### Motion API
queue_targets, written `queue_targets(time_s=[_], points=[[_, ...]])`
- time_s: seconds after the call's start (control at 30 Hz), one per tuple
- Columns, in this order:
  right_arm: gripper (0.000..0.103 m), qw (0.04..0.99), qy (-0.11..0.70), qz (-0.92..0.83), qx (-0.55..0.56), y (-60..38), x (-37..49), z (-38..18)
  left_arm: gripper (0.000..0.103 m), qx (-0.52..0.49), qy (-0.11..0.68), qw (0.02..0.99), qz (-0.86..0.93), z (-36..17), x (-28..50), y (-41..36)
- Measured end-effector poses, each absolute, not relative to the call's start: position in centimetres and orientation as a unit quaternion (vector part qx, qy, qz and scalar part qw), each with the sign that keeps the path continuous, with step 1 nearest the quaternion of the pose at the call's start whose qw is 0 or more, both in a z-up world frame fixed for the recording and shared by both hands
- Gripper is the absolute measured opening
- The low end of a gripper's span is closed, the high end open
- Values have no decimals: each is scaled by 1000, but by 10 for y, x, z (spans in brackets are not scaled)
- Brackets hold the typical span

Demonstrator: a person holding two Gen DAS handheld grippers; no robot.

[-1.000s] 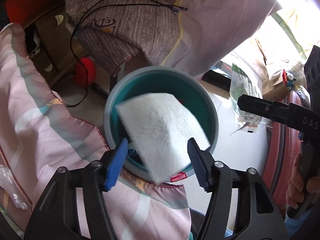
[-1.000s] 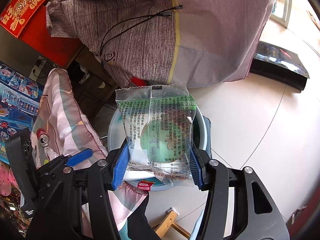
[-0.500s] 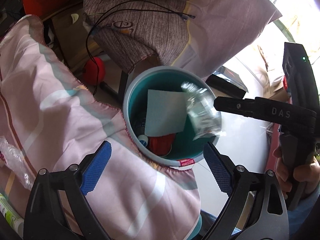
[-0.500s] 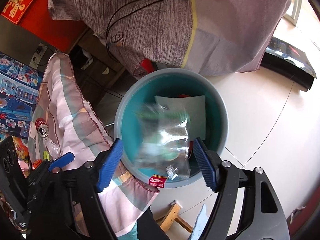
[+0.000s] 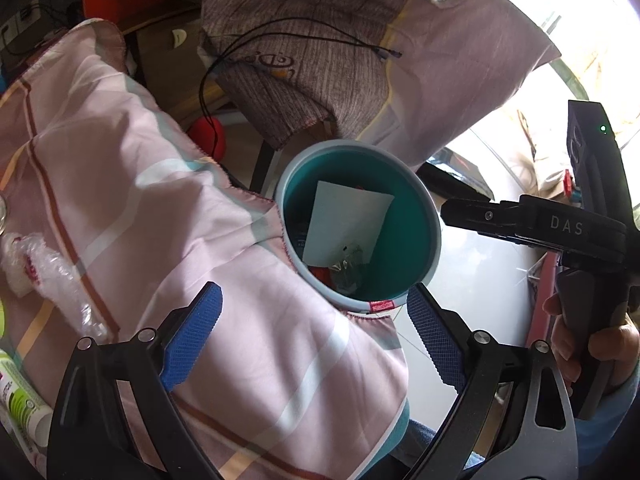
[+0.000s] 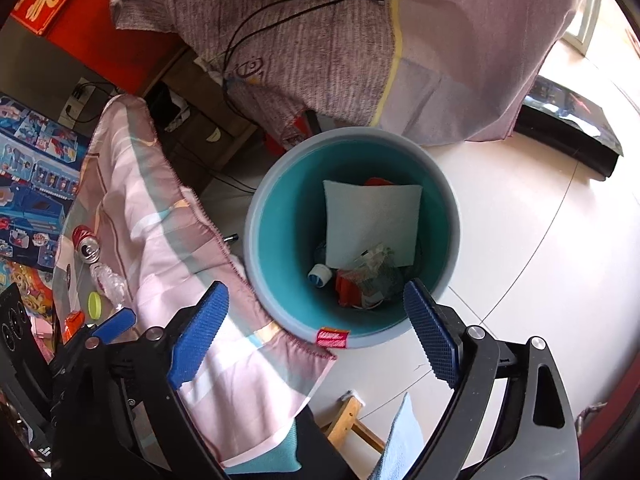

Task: Collect trash
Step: 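Move both tools back over the table toward the green medicine box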

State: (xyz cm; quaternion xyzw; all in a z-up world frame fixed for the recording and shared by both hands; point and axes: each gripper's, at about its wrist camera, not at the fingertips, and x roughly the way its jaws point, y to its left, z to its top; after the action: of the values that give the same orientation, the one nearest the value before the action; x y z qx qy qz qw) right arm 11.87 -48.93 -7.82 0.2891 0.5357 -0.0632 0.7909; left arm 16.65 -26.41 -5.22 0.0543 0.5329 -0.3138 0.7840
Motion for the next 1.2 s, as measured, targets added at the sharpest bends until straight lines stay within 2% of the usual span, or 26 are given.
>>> queue_targets(time_s=[0.47,1.2], points=[[85,796,555,4,242,-395,127,-61,98,13,520,817,-247,-33,146,-168],[85,793,590,97,116,-219,169,-47,98,-124,521,844,-33,-53,132,79]])
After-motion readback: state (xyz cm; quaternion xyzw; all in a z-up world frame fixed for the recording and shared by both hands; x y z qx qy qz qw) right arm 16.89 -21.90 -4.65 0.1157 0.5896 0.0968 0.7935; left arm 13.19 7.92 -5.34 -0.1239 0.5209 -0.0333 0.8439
